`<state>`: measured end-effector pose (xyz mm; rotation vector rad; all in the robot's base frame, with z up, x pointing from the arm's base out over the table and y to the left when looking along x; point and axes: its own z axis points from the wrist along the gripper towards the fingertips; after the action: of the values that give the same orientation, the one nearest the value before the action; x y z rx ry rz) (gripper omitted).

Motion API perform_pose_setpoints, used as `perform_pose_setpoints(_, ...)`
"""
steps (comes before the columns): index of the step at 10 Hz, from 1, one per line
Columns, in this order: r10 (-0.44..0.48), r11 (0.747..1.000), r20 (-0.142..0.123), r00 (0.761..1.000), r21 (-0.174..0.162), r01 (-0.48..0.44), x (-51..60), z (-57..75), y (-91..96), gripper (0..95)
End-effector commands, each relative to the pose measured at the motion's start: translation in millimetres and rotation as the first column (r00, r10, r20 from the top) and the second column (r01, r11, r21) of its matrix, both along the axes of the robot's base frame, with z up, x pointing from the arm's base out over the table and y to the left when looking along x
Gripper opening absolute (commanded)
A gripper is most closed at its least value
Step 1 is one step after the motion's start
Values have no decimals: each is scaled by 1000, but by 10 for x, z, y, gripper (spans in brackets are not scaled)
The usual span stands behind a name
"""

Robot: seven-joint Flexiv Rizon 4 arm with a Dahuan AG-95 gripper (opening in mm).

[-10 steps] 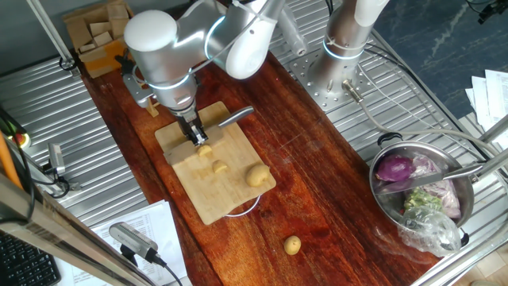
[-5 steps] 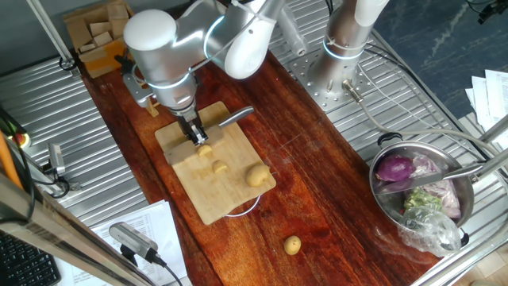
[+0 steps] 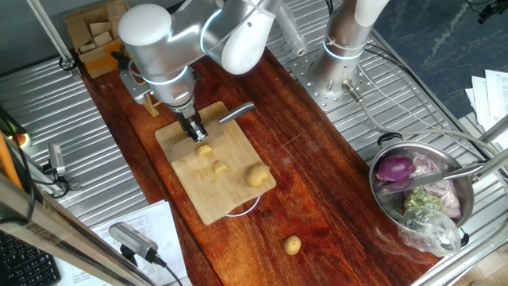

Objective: Chop the potatoes

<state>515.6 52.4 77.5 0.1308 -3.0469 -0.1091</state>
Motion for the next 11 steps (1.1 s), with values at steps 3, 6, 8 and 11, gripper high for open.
perform_pose_setpoints(3, 4, 1000, 14, 1000, -5, -4, -10, -121, -2, 0)
perform_pose_setpoints(6, 9, 1000, 9, 1000, -16, -9, 15, -123, 5, 0)
perform_pose_setpoints(8, 13, 1000, 9, 1000, -24, -13, 11, -131, -22, 0)
perform_pose_setpoints(11, 29, 999, 3, 1000, -25, -29, 6, -106, -102, 0)
